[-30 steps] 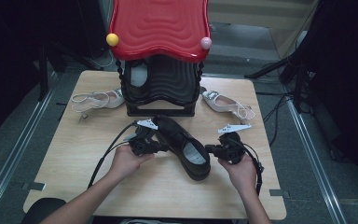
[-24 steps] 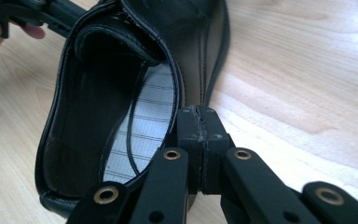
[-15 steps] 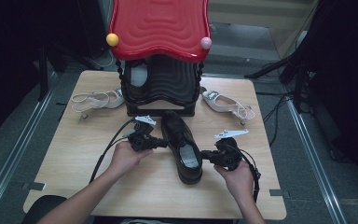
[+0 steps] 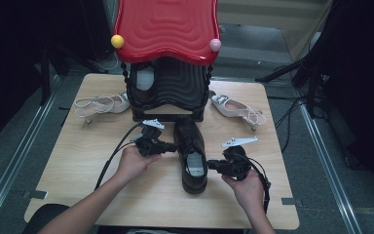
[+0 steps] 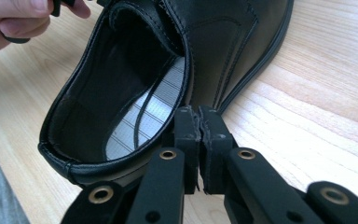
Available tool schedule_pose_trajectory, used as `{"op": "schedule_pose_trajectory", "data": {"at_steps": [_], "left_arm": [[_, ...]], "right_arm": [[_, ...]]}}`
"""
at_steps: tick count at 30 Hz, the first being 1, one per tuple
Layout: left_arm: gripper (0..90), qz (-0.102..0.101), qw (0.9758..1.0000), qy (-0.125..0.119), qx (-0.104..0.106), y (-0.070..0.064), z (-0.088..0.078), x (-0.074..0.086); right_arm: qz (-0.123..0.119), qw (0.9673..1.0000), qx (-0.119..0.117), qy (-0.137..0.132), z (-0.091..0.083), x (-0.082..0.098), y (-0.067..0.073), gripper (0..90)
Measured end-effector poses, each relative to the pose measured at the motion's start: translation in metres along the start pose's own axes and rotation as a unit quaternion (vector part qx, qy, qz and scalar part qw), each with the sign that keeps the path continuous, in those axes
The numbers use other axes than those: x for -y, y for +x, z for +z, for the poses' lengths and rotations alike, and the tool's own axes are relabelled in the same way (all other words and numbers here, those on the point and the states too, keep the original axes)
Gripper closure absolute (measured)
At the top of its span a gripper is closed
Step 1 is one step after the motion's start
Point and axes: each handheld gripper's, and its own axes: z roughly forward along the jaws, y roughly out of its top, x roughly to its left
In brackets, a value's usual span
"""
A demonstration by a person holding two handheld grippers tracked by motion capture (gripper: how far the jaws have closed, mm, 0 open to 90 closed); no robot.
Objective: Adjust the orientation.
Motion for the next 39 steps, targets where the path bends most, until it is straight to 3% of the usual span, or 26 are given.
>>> {"op": "schedule_pose_trajectory", "data": {"at_steps": [4,6,12,15,17,20,23,29,39], "left_arm": [[80.5,-0.004,1.0000,0.001,0.000,0.002,-0.008,-0.002],[79.6,0.002,1.0000,-0.007,-0.006,0.000,-0.019,-0.003],[62.3,0.010,0.9999,0.003,0.013,-0.004,-0.050,-0.014],[59.0,0.015,0.9996,-0.010,0.022,-0.006,-0.063,-0.018],[58.2,0.014,0.9996,-0.009,0.021,-0.005,-0.069,-0.021],[61.0,0.019,0.9996,-0.001,0.019,-0.006,-0.075,-0.027],[71.5,0.039,0.9990,-0.005,0.021,-0.008,-0.083,-0.033],[85.0,0.046,0.9987,-0.006,0.021,-0.007,-0.097,-0.049],[88.6,0.057,0.9983,-0.011,0.011,-0.002,-0.115,-0.074]], "right_arm": [[0.010,0.9999,-0.002,-0.003,-0.004,0.000,-0.005,81.8],[0.011,0.9999,-0.002,-0.007,-0.008,-0.002,-0.005,79.5],[0.015,0.9997,-0.014,-0.013,-0.021,-0.013,0.003,69.7],[0.029,0.9990,-0.034,-0.008,-0.024,-0.022,0.010,66.4],[0.026,0.9988,-0.041,-0.003,-0.023,-0.028,0.015,65.7],[0.024,0.9986,-0.045,0.014,-0.014,-0.035,0.026,62.9],[0.017,0.9979,-0.050,0.037,-0.002,-0.041,0.036,60.9],[0.013,0.9958,-0.054,0.073,0.020,-0.050,0.050,59.9],[0.020,0.9947,-0.033,0.096,0.044,-0.058,0.055,60.4]]}}
